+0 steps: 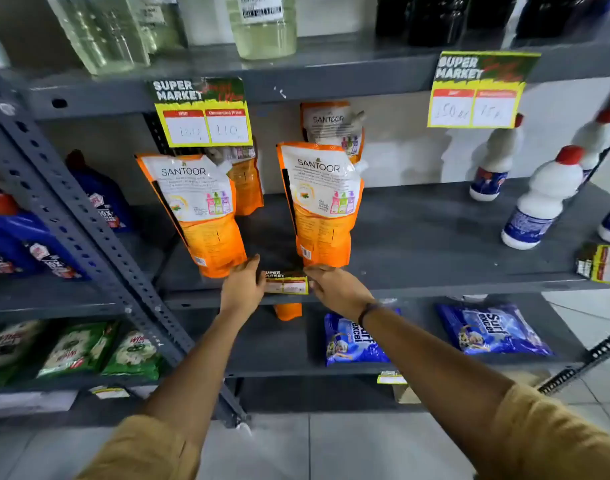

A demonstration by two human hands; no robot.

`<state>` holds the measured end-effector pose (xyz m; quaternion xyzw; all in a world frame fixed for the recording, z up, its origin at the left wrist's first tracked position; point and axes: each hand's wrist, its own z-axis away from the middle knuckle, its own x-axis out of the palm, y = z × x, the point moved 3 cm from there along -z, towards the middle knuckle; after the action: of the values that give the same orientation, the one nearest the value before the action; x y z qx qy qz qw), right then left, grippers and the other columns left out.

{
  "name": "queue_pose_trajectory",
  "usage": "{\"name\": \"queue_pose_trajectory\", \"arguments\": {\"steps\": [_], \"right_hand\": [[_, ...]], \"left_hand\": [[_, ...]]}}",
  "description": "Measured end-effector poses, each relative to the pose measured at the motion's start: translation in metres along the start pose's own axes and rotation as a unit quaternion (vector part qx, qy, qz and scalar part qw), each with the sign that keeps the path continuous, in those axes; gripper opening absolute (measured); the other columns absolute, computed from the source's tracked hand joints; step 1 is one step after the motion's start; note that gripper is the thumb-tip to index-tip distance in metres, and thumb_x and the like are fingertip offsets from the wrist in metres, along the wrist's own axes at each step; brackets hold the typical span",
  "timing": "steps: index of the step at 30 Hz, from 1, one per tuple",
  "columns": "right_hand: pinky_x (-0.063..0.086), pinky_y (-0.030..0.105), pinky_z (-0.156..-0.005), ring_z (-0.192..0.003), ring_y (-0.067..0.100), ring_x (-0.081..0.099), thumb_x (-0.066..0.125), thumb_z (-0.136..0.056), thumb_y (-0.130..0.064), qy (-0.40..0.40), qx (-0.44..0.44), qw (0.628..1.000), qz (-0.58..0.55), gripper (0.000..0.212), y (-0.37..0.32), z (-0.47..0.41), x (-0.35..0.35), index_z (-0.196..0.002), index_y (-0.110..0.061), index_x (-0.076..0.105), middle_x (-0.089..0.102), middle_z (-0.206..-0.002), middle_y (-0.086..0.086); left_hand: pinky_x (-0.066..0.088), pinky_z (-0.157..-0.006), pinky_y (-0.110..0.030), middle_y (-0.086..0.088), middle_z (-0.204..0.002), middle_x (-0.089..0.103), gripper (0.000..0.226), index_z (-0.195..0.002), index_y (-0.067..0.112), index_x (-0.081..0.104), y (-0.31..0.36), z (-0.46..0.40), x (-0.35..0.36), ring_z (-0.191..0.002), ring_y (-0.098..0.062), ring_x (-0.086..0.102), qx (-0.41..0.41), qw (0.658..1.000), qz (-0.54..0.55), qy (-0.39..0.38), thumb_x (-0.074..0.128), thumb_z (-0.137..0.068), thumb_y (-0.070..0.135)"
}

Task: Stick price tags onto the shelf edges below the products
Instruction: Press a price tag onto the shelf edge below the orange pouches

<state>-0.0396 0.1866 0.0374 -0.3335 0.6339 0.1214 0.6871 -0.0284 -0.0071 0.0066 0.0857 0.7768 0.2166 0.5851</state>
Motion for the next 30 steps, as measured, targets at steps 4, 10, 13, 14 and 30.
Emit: {"name": "queue_pose_trajectory", "arguments": {"steps": [4,10,13,14,30], "right_hand": [[0.039,0.044,-0.108,-0.132,0.034,0.039,0.041,-0.096,-0.018,-0.059,-0.013,0.997,0.052,0.049,-0.006,-0.027,0.008,-0.142,-0.005,0.029,0.033,-0.150,0.015],[0.036,0.048,-0.109,-0.142,0.033,0.021,0.035,-0.096,-0.008,-0.107,-0.018,0.984,0.145,0.053,-0.013,-0.051,0.027,-0.146,-0.011,0.017,0.014,-0.157,0.015],[0.041,0.049,-0.104,-0.141,0.031,0.021,0.034,-0.096,-0.006,-0.109,-0.004,0.982,0.154,0.054,-0.014,-0.054,0.030,-0.146,-0.013,0.015,0.021,-0.155,0.014],[0.042,0.049,-0.102,-0.139,0.031,0.023,0.034,-0.096,-0.008,-0.105,0.001,0.983,0.148,0.054,-0.013,-0.056,0.030,-0.146,-0.013,0.015,0.026,-0.152,0.014],[0.056,0.045,-0.078,-0.101,0.034,0.060,0.053,-0.090,-0.015,0.046,0.012,0.999,-0.022,0.029,-0.015,-0.050,0.014,-0.119,-0.014,0.052,0.060,-0.114,0.013]], "left_hand": [[0.040,-0.100,-0.049,-0.019,-0.137,0.048,0.053,-0.137,0.017,0.040,-0.005,-0.007,0.014,-0.127,-0.039,0.041,-0.054,0.994,-0.021,-0.095,0.057,-0.087,0.016],[0.047,-0.095,-0.039,-0.018,-0.118,0.066,0.037,-0.118,0.003,0.059,-0.007,-0.014,0.017,-0.111,-0.033,0.060,-0.105,0.986,0.126,-0.014,0.057,-0.082,-0.001],[0.048,-0.084,-0.036,-0.017,-0.111,0.069,0.023,-0.107,0.005,0.064,-0.006,-0.014,0.017,-0.105,-0.034,0.061,-0.159,0.978,0.137,-0.013,0.056,-0.085,0.005],[0.047,-0.080,-0.037,-0.019,-0.107,0.069,0.018,-0.102,0.005,0.065,-0.006,-0.015,0.018,-0.102,-0.035,0.061,-0.163,0.977,0.136,-0.011,0.056,-0.086,0.007],[0.040,-0.061,-0.025,-0.013,-0.086,0.055,0.003,-0.088,0.004,0.055,-0.019,-0.002,0.006,-0.083,-0.022,0.050,-0.196,0.909,0.366,0.041,0.057,-0.089,0.005]]}}
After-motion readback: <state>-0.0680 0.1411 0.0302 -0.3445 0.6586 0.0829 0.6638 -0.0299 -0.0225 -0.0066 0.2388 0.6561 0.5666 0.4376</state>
